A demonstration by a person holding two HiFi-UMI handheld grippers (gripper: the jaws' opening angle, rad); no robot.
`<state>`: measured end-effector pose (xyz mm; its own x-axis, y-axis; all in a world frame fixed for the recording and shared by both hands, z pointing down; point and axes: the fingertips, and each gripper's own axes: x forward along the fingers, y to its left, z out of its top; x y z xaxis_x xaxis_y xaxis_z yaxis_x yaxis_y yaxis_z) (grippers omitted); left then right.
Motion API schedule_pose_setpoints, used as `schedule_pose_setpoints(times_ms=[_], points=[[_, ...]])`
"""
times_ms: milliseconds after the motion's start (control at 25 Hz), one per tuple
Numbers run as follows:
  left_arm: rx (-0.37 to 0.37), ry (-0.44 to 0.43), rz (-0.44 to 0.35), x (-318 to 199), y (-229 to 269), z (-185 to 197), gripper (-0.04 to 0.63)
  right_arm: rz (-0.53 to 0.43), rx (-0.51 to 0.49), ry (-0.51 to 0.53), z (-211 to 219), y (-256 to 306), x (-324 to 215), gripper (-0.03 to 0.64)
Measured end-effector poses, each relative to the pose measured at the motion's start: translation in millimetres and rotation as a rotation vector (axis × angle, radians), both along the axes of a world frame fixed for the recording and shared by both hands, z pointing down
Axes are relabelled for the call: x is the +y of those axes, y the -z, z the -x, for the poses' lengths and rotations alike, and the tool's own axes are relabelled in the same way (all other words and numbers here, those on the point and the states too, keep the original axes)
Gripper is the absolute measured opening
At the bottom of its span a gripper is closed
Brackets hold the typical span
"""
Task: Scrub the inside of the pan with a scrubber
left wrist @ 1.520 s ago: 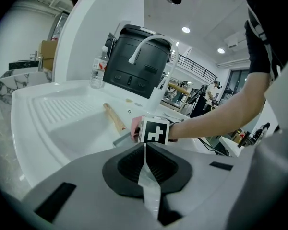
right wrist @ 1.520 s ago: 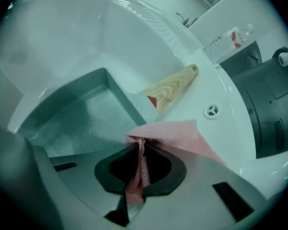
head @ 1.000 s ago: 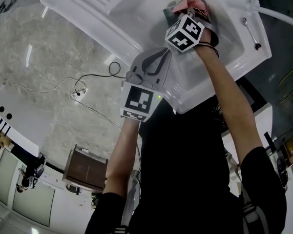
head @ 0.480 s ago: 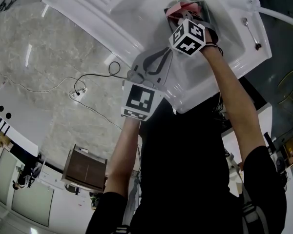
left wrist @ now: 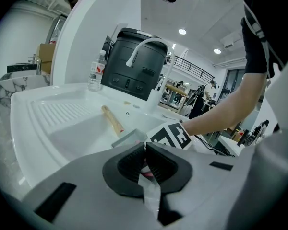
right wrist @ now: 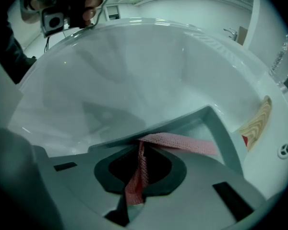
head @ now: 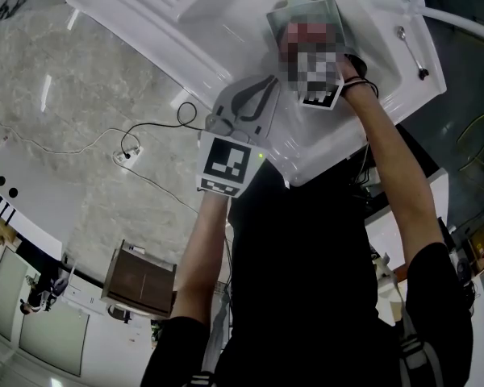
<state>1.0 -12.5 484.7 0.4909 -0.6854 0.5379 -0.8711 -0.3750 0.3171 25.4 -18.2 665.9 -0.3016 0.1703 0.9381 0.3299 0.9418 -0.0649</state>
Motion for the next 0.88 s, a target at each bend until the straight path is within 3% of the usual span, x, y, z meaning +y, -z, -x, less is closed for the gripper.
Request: schedule_pose_setpoints(times_ms=[200, 480, 880], points=[[-0.019, -0.007, 0.003, 1, -1, -2, 0.04, 0.078, 0.072, 0.082, -21, -4, 27, 0.044], [-0.044, -0.013, 0.006, 1, -3, -3, 0.04, 0.15, 0.117, 0.071, -32, -4, 34, 0.044], [-0.022, -0.007, 0.013, 0, -3, -3, 0.04, 0.056, 0.01, 0.03, -6, -1, 3, 0.044]])
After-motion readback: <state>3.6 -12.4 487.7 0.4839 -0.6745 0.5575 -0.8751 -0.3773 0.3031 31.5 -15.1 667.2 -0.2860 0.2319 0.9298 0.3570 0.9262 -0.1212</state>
